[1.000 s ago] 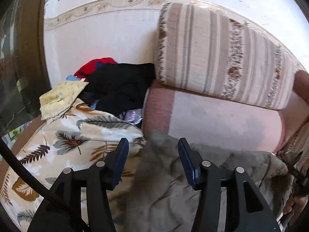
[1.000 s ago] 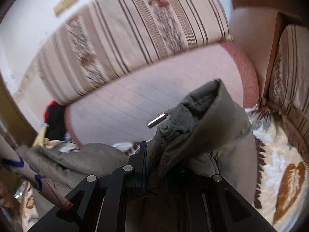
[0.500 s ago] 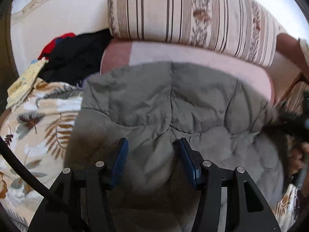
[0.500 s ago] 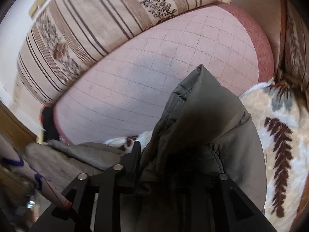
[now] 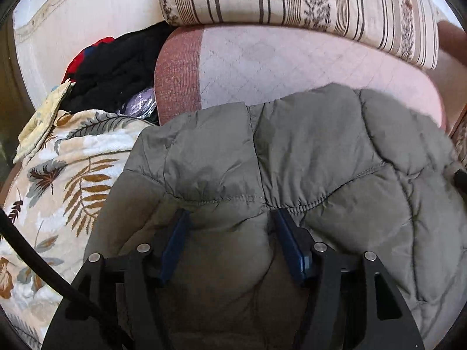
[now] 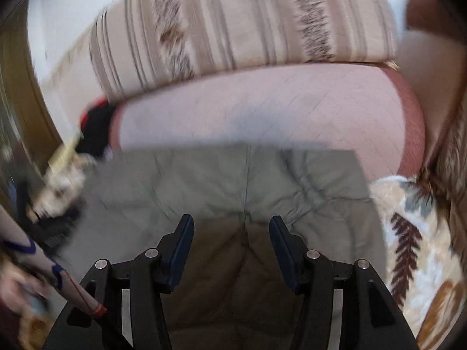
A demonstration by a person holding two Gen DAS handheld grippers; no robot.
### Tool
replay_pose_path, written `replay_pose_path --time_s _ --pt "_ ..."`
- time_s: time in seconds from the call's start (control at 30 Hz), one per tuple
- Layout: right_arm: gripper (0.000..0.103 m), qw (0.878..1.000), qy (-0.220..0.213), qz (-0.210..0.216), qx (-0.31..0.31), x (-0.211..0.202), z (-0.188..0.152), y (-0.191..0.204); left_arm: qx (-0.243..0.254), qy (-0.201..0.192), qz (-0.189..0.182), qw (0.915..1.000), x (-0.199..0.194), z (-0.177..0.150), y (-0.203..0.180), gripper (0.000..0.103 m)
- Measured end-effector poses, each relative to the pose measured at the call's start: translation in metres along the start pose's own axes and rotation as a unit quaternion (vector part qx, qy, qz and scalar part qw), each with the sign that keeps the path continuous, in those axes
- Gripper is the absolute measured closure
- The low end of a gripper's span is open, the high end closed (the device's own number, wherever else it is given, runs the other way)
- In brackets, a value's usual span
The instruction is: Fold large clothes
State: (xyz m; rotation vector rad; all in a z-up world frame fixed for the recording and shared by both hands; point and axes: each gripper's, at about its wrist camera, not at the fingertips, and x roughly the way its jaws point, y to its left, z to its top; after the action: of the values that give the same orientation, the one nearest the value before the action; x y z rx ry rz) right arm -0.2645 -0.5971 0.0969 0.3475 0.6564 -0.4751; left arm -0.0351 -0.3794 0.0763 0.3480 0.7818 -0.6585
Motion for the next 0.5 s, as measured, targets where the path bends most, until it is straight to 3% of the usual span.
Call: replay_pose_path --time_s 0.1,0.33,0.5 --pt "0.041 0.999 0.050 -0.012 -0.011 0.042 -0.017 -0.002 0.001 0.001 0.004 1.0000 0.011 -0.001 0.000 0.039" --pt "0.040 0.998 0.056 -0.008 0.013 0.067 -0.025 -0.015 -0.005 -0.004 0.031 0.9995 0.037 0.000 -0.005 0.035" --pt "0.040 0.997 0.078 -0.013 0.021 0.075 -0.020 -0.020 -0.006 0.017 0.048 0.9987 0.039 0.005 -0.005 0.033"
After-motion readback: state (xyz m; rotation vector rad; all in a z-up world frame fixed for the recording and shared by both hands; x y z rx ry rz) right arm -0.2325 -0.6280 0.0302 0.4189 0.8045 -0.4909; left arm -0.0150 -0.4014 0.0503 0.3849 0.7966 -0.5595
